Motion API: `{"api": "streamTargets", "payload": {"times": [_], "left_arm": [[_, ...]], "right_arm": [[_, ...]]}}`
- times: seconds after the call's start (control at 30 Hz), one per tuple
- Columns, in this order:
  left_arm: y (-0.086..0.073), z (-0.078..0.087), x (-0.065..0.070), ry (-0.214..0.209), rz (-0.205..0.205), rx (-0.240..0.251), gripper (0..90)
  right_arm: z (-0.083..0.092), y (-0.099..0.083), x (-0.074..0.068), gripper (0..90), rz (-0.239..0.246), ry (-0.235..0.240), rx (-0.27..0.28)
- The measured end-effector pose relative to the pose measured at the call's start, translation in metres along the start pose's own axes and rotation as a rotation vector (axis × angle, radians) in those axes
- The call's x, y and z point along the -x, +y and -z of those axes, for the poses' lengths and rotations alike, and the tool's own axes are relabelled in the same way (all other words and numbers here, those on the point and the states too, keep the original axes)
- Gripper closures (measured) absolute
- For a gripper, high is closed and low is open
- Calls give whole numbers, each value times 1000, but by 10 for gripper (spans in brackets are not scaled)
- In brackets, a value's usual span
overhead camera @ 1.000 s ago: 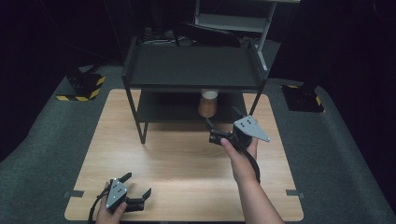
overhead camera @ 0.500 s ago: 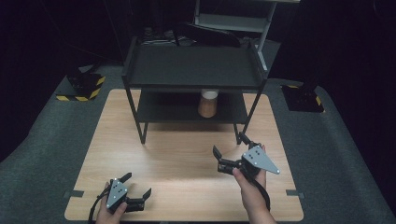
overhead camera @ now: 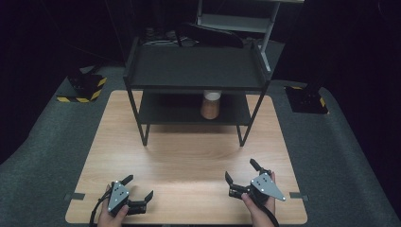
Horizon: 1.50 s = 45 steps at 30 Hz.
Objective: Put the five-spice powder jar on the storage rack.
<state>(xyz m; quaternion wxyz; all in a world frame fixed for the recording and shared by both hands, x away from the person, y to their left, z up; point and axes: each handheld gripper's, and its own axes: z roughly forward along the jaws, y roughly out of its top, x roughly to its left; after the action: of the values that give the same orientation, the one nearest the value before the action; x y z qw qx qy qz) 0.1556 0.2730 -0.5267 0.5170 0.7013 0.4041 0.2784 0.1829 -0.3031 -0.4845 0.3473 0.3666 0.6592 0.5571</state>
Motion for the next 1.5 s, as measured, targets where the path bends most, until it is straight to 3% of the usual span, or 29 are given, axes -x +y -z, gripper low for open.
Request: {"api": "streamTargets", "payload": {"times": [0.17, 0.5, 1.0, 1.1, 1.2, 1.27, 1.5], "left_arm": [[0, 0, 0, -1, -5, 1, 5], [-2, 1, 1, 0, -12, 8, 5], [-3, 2, 2, 4, -24, 16, 5], [-3, 2, 2, 5, -25, 15, 5], [-2, 1, 3, 8, -28, 10, 5], [-2, 1, 4, 8, -31, 8, 5], [-2, 1, 3, 5, -32, 10, 5]], "right_arm": [[3, -12, 4, 3, 17, -19, -47], [8, -32, 10, 3, -9, -70, -129], [18, -46, 12, 3, -55, -69, -124], [19, -45, 14, 3, -82, -70, -138], [17, -41, 21, 3, -149, -57, -163], [17, -42, 24, 3, -168, -48, -161], [14, -39, 20, 3, -97, -24, -187]]}}
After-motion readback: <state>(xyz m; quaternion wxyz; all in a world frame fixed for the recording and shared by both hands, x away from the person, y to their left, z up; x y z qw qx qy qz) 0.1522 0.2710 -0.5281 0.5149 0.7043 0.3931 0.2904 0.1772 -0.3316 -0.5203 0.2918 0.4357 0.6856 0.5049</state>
